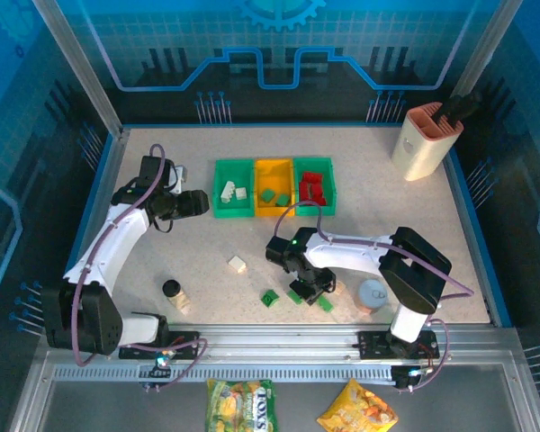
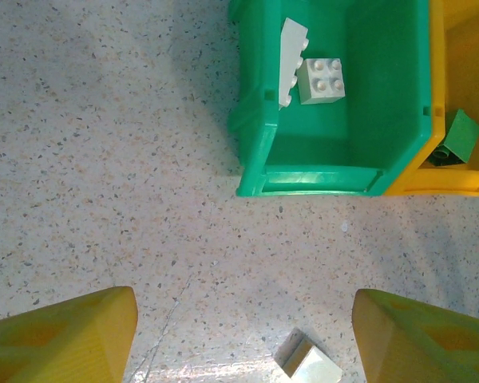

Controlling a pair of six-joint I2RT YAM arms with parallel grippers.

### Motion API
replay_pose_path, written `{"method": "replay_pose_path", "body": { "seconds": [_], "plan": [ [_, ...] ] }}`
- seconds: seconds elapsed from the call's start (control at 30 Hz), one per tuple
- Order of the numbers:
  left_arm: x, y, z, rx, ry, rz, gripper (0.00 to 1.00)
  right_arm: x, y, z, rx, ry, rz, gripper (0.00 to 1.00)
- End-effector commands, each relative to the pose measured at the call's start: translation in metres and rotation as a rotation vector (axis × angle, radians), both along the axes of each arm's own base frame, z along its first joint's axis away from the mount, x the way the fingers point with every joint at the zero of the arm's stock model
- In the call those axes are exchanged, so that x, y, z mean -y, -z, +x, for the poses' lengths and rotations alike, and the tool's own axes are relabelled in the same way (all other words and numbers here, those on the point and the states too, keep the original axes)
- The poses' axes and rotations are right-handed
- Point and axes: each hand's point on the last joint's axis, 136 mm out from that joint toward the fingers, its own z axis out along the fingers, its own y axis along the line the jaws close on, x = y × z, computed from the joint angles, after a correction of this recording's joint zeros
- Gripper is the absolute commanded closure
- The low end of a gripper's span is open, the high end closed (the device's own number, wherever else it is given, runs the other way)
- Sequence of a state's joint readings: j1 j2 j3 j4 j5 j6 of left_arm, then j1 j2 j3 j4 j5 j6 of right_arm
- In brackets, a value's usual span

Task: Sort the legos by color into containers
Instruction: Pick up the lego from the bottom-center of the table, then place the lego in the container.

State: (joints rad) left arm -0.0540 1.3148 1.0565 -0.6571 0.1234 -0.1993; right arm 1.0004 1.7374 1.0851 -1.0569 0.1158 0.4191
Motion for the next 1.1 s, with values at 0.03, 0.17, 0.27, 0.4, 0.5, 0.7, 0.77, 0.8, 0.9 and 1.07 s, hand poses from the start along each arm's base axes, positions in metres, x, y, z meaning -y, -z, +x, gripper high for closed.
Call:
{"method": "replay_pose_path", "body": {
  "seconds": [0.03, 0.17, 0.27, 0.4, 0.5, 0.7, 0.77, 0.8, 0.9, 1.07],
  "plan": [
    [0.000, 0.006, 0.000, -0.014, 0.021, -0.012, 0.28, -0.008, -0.013, 0.006, 0.025, 0.011, 0.027, 0.73],
    [-0.001, 0.007, 0.000, -0.014, 0.020, -0.013, 0.28, -0.012, -0.025, 0.016, 0.048, 0.027, 0.065, 0.74],
    [-0.001, 0.006, 0.002, -0.012, 0.021, -0.022, 0.29, -0.015, -0.033, 0.028, 0.072, 0.055, 0.110, 0.73],
    [-0.001, 0.006, 0.002, -0.011, 0.027, -0.019, 0.29, -0.023, -0.048, 0.050, 0.101, 0.111, 0.209, 0.73],
    [-0.001, 0.005, 0.001, -0.010, 0.035, -0.024, 0.30, -0.030, -0.059, 0.070, 0.125, 0.142, 0.272, 0.73],
    [-0.002, 0.001, 0.002, 0.006, 0.036, -0.040, 0.31, -0.044, -0.075, 0.112, 0.167, 0.206, 0.367, 0.72],
    [-0.002, 0.001, 0.002, 0.009, 0.034, -0.040, 0.31, -0.049, -0.081, 0.127, 0.191, 0.220, 0.389, 0.72],
    [-0.002, 0.000, 0.002, 0.013, 0.034, -0.039, 0.31, -0.052, -0.084, 0.133, 0.202, 0.225, 0.401, 0.72],
    [-0.004, -0.001, 0.003, 0.018, 0.027, -0.040, 0.30, -0.060, -0.092, 0.155, 0.243, 0.260, 0.439, 0.72],
    [-0.005, -0.003, 0.005, 0.026, 0.022, -0.054, 0.31, -0.074, -0.116, 0.203, 0.356, 0.336, 0.527, 0.72]
  ]
}}
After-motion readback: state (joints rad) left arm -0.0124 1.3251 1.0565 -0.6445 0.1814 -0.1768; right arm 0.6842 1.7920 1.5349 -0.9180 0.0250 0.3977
